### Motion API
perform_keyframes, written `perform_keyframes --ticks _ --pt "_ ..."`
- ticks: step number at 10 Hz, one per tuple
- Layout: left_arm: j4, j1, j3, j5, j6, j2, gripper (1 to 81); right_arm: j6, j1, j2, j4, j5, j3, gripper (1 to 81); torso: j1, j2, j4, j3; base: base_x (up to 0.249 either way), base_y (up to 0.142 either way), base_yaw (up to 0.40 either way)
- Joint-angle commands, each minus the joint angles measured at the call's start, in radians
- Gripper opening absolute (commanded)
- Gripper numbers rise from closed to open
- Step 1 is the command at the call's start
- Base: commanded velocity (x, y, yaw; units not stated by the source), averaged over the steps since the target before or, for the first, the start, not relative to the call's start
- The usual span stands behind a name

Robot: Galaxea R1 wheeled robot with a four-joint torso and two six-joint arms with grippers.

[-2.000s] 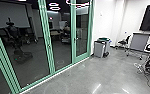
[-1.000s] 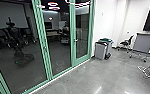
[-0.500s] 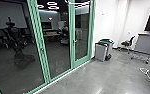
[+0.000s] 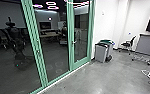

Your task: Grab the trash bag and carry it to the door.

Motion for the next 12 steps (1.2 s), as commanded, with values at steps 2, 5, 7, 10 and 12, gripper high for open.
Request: perform_keyframes --ticks 2,5,7,10,12 --pt "0.003 -0.071 0.000 0.065 0.008 -0.002 1.0 -0.005 0.045 0.003 -0.011 -0.048 0.007 81.1 0.000 0.000 0.000 0.000 0.224 -0.075 0.000" --pt "0.003 -0.071 0.000 0.065 0.008 -0.002 1.0 -0.005 0.044 0.003 -0.010 -0.048 0.007 81.1 0.000 0.000 0.000 0.000 0.224 -0.075 0.000" --pt "0.003 -0.071 0.000 0.065 0.008 -0.002 1.0 -0.005 0.044 0.003 -0.010 -0.048 0.007 81.1 0.000 0.000 0.000 0.000 0.225 -0.075 0.000" --pt "0.003 -0.071 0.000 0.065 0.008 -0.002 1.0 -0.005 0.044 0.004 -0.010 -0.048 0.007 81.1 0.000 0.000 0.000 0.000 0.233 -0.075 0.000" --pt "0.003 -0.071 0.000 0.065 0.008 -0.004 1.0 -0.005 0.045 0.004 -0.010 -0.048 0.007 81.1 0.000 0.000 0.000 0.000 0.240 -0.078 0.000"
